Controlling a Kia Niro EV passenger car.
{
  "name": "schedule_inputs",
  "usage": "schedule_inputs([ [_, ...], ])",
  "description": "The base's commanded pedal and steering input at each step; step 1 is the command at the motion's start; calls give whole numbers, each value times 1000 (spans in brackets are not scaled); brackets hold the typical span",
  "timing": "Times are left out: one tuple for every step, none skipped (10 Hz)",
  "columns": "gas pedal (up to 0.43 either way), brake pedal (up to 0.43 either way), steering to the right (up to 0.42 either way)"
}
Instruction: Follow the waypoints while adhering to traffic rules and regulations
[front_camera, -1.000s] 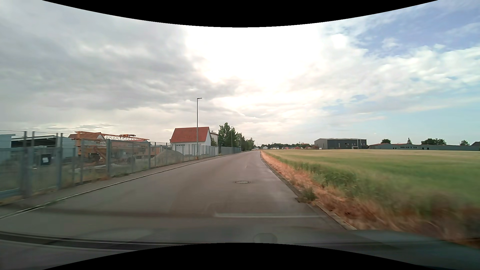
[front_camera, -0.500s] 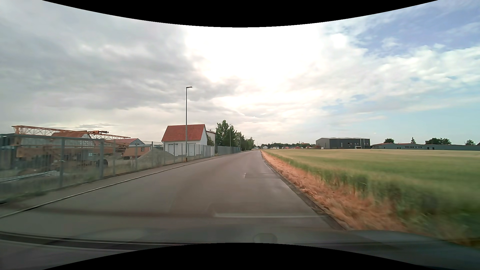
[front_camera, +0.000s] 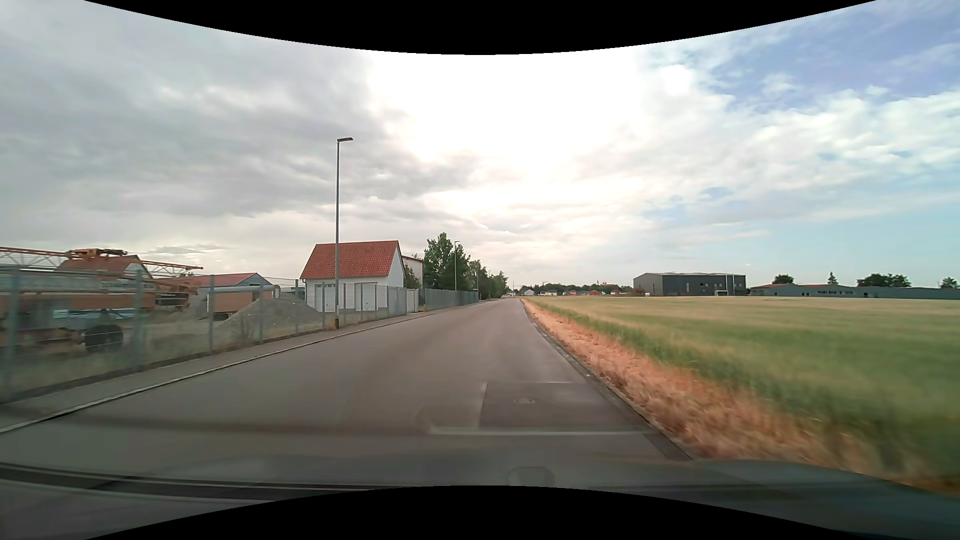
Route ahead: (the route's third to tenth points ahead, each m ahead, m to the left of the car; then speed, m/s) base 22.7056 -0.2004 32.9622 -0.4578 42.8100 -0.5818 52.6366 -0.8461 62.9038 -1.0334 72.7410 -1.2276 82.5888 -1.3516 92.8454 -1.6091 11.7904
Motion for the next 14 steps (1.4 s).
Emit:
schedule_inputs([
  [177, 0, 2],
  [177, 0, 2],
  [177, 0, 1],
  [177, 0, 2],
  [177, 0, 2],
  [177, 0, 2],
  [177, 0, 3],
  [177, 0, 3],
  [177, 0, 3],
  [177, 0, 4],
  [177, 0, 4],
  [177, 0, 4],
  [177, 0, 4],
  [177, 0, 4],
])
